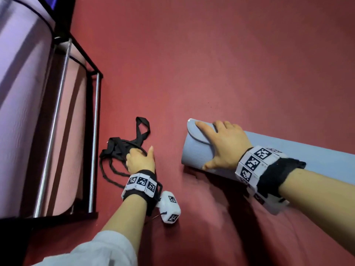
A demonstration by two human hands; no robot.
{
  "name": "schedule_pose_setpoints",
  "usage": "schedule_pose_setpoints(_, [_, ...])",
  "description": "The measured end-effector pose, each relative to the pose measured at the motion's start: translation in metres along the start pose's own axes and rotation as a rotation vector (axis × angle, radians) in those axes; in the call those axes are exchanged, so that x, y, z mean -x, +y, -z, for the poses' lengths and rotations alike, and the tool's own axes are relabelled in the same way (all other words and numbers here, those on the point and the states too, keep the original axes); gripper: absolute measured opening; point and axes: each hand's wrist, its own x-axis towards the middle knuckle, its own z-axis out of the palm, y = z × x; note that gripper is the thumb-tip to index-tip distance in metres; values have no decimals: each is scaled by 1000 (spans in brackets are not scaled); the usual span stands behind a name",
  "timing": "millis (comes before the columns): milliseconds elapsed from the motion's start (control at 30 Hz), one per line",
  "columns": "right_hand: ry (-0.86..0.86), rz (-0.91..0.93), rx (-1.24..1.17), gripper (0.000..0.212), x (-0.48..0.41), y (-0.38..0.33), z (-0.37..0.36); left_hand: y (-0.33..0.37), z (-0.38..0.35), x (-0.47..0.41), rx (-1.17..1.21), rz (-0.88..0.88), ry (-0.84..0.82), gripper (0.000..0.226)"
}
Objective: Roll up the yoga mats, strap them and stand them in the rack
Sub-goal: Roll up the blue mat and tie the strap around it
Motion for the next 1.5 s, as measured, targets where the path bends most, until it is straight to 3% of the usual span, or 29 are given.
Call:
schedule_pose_setpoints(100, [2,-13,-8,122,0,-1,-2,-19,-5,-6,-216,-25,-52,50])
schedule_pose_setpoints(200, [1,-12,-4,122,2,-3,-1,-27,-4,-9,-342,-165,-44,31])
schedule_pose_setpoints(267, [4,-11,-1,122,3,-4,-1,-27,4,-6,-240,-181,75,28])
schedule_pose_setpoints(367, [2,-14,17,122,3,-4,-2,-11,37,6,147,-157,414,28])
schedule_pose_setpoints(433, [6,-12,18,122,3,-5,-1,9,58,17,371,-254,494,26])
schedule_pose_setpoints(567, [-8,-17,9,123,3,-5,4,35,59,33,383,-527,221,19])
schedule_pose_setpoints(667, [-5,-16,22,122,5,-7,2,44,65,31,614,-486,310,26])
schedule_pose_setpoints(800, [2,-11,32,121,9,-10,1,50,63,41,507,-590,147,22])
schedule_pose_setpoints(933, [11,6,-4,119,10,-6,7,40,51,44,619,-419,118,30])
schedule_pose_setpoints(1033, [37,8,-37,119,14,1,20,40,48,59,715,-331,-40,31])
schedule_pose_setpoints(1133, [83,-6,-62,119,15,10,35,51,62,72,899,-313,49,28])
schedule_pose_setpoints(1200, [103,-13,-78,119,17,15,45,61,70,77,970,-305,22,26])
schedule_pose_setpoints(1367, [212,-10,-123,117,30,13,77,88,78,101,761,-642,-349,20])
schedule_pose_setpoints(1500, [381,49,-176,115,33,-4,106,104,105,114,967,-747,-548,20])
